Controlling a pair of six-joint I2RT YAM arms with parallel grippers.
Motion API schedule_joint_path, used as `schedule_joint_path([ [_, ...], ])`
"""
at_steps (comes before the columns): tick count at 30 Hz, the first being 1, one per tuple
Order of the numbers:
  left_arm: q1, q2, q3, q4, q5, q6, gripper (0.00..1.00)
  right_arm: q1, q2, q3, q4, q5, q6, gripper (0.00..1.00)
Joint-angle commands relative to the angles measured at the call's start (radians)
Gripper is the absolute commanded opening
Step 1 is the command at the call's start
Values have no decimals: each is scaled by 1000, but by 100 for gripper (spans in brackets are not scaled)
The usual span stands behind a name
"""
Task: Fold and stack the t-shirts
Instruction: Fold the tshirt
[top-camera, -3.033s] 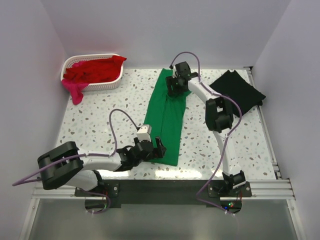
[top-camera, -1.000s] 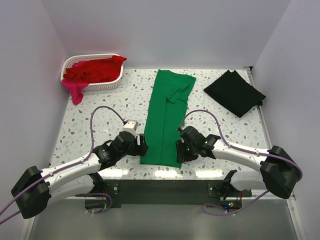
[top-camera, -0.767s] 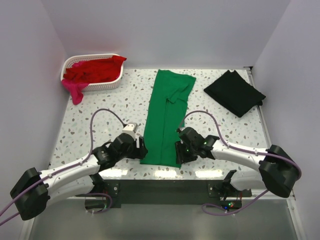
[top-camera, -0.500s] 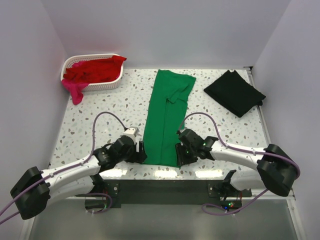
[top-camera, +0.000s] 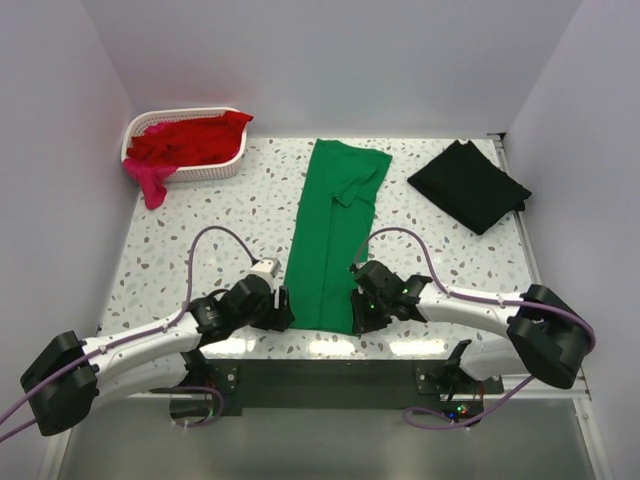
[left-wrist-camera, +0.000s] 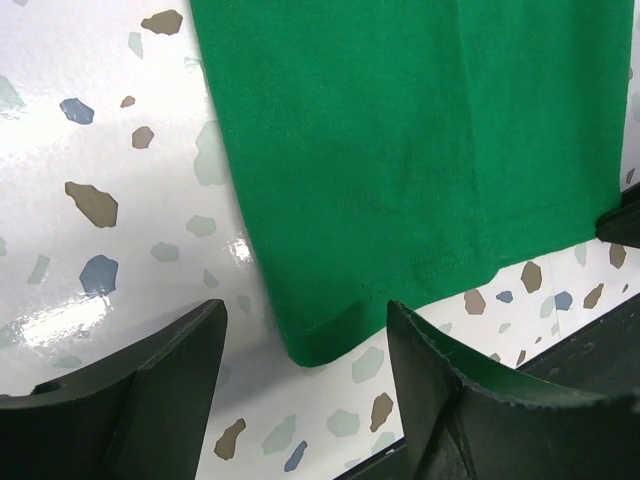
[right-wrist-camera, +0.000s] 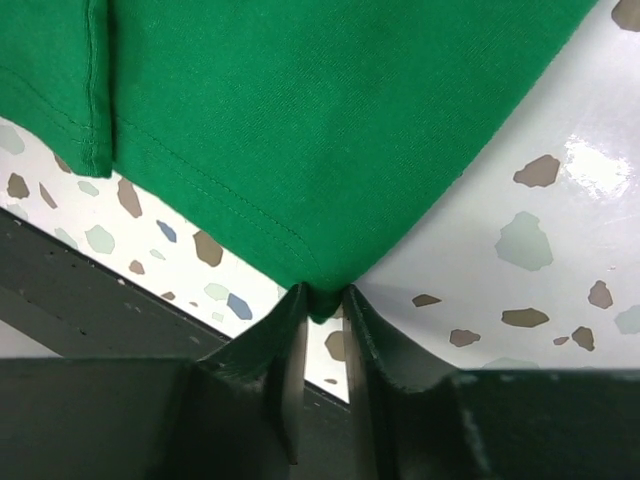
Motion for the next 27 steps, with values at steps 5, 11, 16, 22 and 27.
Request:
schedule_joint_path([
  [5, -5, 3, -17, 14, -23, -20, 58, 7, -1, -10, -10, 34, 16, 18],
  [11, -8, 17, -23, 23, -11, -26, 42, 7, -4, -13, -17, 46, 17, 15],
  [16, -13, 26, -25, 25, 1, -29, 35, 7, -6, -16, -17, 52, 22, 13],
  [22, -19, 27, -40, 43, 23, -35, 25, 7, -20, -22, -14, 64, 31, 10],
  [27, -24, 17, -69, 100, 56, -52, 0, 7, -47, -32, -14, 78, 43, 1],
])
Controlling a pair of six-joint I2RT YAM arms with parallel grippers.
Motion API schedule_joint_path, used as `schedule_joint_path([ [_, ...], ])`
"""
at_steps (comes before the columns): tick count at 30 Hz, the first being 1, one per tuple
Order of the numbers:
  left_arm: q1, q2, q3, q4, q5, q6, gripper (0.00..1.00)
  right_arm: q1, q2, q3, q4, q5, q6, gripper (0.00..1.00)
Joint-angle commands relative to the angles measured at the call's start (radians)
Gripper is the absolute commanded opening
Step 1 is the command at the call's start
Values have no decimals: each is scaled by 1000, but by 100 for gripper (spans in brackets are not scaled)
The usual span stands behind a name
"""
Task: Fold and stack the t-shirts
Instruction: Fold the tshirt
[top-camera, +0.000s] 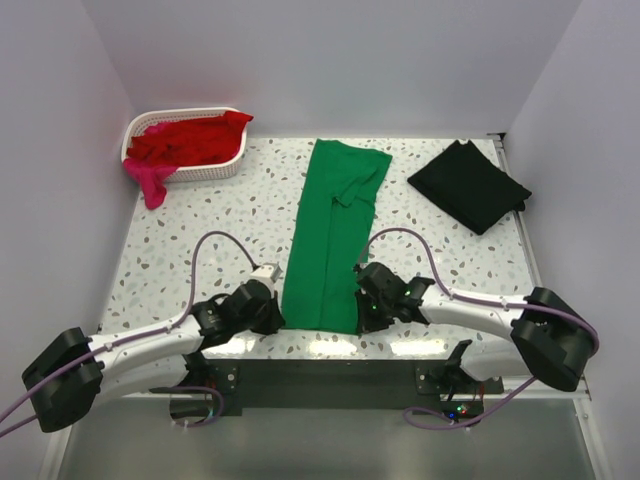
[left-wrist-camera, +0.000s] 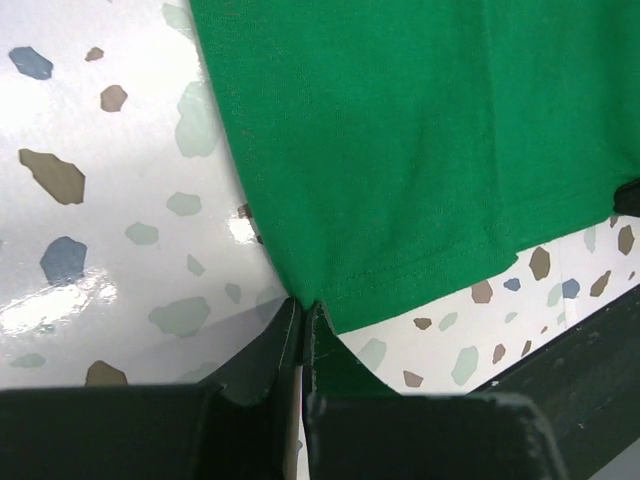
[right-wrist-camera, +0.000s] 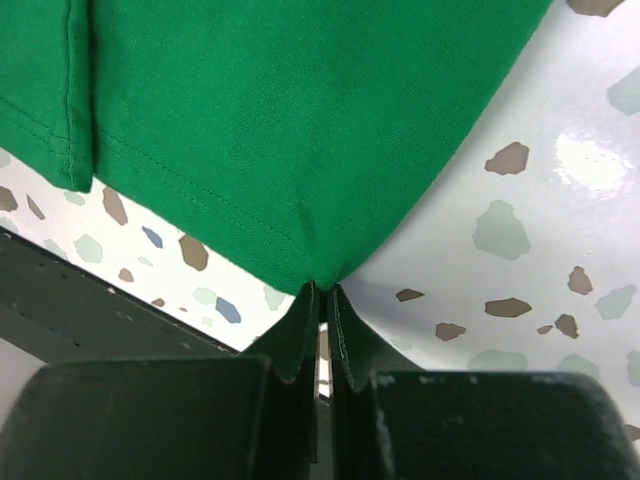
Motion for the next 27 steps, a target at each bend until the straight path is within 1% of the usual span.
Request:
schedule_joint_path([
  [1, -12, -7, -30, 54, 33, -25, 0, 6, -39, -21, -11, 46, 23, 0],
  [5, -21, -36, -34, 62, 14, -46, 0, 6, -93, -31, -35, 57, 36, 0],
  [8, -52, -66, -28, 73, -38, -63, 0, 6, -153, -44, -48, 60, 51, 0],
  [10, -82, -67, -18, 82, -59, -71, 0, 6, -173, -58, -48, 61, 54, 0],
  [13, -95, -55, -13, 122, -92, -82, 0, 6, -206, -60, -51, 78, 59, 0],
  [16, -99, -53, -30, 214, -119, -98, 0, 6, -248, -60, -39, 143, 65, 0],
  [20, -101, -55, -40, 269, -174, -117, 0, 6, -285, -57, -17, 239, 68, 0],
  [23, -101, -50, -31, 294, -205, -115, 0, 6, -271, -38, 10, 282, 48, 0],
  [26, -101, -20, -16, 312, -229, -103, 0, 6, -222, 5, 33, 319, 14, 0],
  [27, -101, 2, -5, 314, -236, -97, 0, 6, -178, 31, 47, 328, 5, 0],
])
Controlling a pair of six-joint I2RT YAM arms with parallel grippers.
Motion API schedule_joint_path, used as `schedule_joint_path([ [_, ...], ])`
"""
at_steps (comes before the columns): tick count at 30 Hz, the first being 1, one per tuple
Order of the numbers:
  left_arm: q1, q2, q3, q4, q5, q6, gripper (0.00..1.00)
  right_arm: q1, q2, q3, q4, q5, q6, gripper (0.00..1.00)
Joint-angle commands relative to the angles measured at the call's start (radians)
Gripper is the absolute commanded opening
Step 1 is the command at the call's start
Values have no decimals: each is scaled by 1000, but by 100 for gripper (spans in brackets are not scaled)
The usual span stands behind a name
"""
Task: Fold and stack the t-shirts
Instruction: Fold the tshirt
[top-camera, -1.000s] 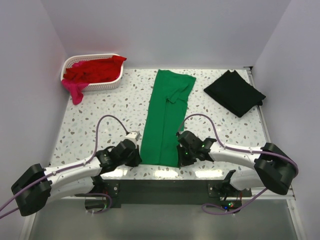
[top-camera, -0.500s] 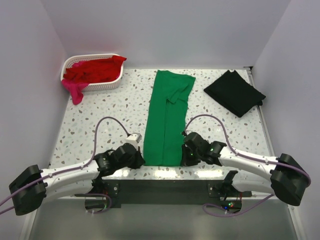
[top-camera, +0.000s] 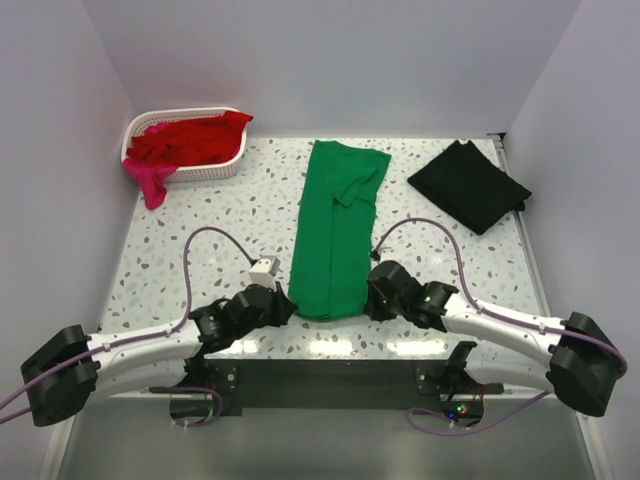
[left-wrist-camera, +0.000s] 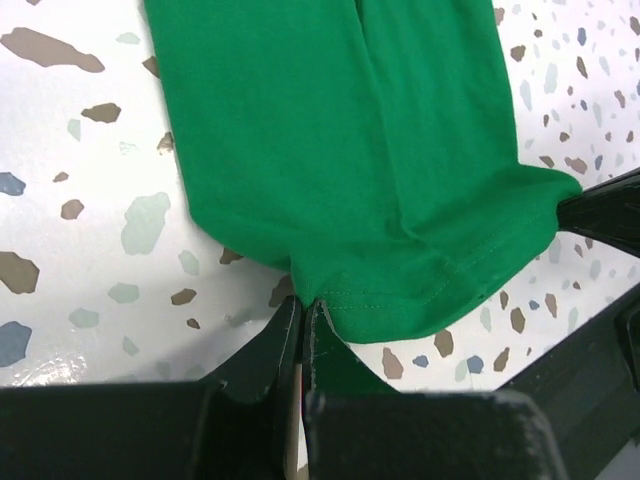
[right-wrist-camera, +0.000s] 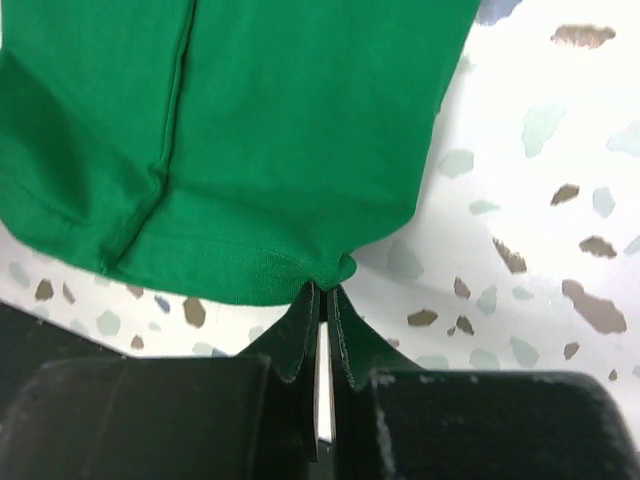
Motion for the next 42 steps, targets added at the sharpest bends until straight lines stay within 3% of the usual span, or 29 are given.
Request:
schedule_joint_path([
  [1, -6, 43, 33, 86, -75, 4, 0, 6, 81, 83, 66, 111, -38, 0],
  [7, -5, 63, 72, 109, -169, 32, 0, 2, 223, 185, 72, 179, -79, 0],
  [12, 27, 66, 80, 157, -214, 57, 0, -30, 233, 232, 43, 234, -102, 0],
  [19, 107, 171, 112, 305, -189, 124, 0, -155, 228, 270, 69, 182, -182, 0],
  [27, 282, 435, 258, 493, -24, 216, 0, -317, 363, 330, 155, 107, -246, 0],
  [42, 497, 842, 621, 543, 222, 317, 0, -474, 652, 645, 163, 23, -323, 0],
])
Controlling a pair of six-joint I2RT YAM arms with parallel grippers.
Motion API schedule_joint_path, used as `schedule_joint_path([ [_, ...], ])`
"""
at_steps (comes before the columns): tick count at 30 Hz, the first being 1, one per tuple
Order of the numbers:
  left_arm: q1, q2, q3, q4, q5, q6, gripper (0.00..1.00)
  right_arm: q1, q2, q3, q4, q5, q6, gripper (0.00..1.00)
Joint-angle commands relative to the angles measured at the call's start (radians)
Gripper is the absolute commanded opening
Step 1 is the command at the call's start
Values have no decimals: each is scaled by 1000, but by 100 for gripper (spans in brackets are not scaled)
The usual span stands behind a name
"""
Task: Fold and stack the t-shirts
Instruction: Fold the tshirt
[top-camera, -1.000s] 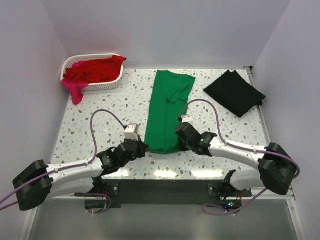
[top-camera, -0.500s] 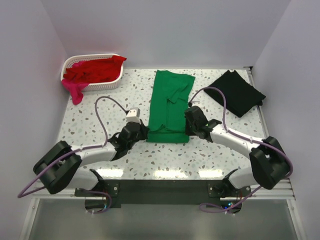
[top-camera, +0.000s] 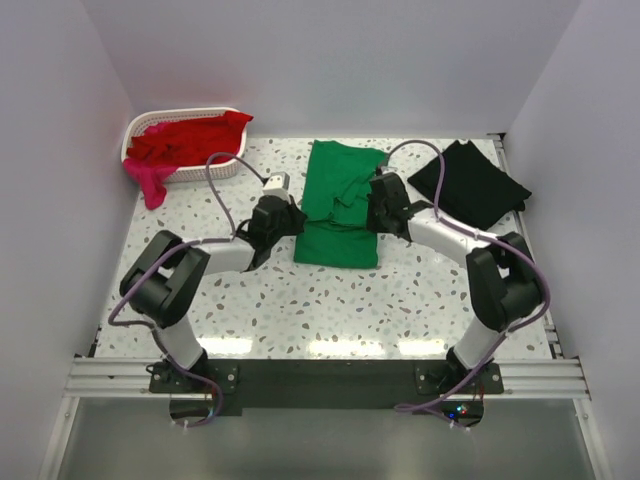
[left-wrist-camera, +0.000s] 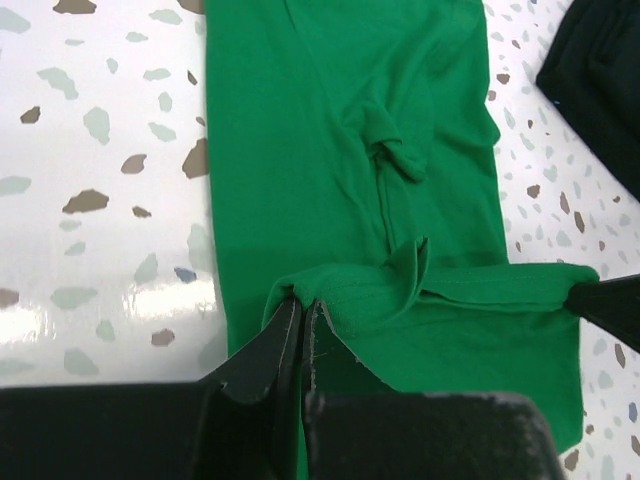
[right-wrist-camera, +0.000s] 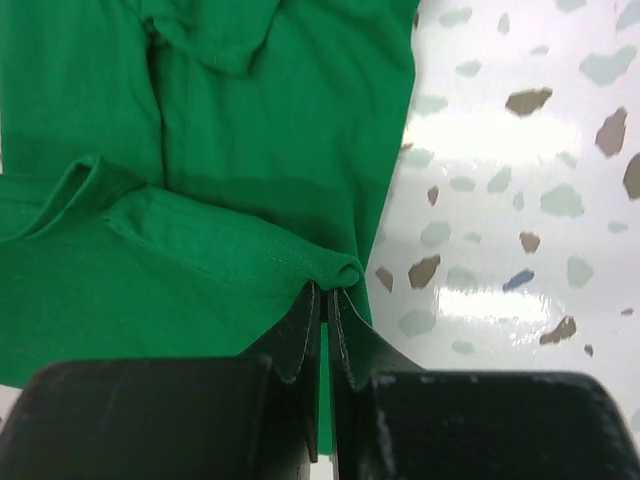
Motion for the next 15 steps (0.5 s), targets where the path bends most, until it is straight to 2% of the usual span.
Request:
schedule_joint_path([
  [1, 44, 63, 102, 72, 97, 47, 0, -37, 39, 99, 21, -18, -41, 0],
  [8, 95, 164, 217, 61, 145, 69, 0, -86, 152, 232, -25, -38, -70, 0],
  [14, 113, 263, 324, 11, 165, 84, 0, -115, 223, 279, -33, -67, -79, 0],
  [15, 120, 270, 335, 3, 168, 81, 7, -121, 236, 314, -53, -72, -82, 0],
])
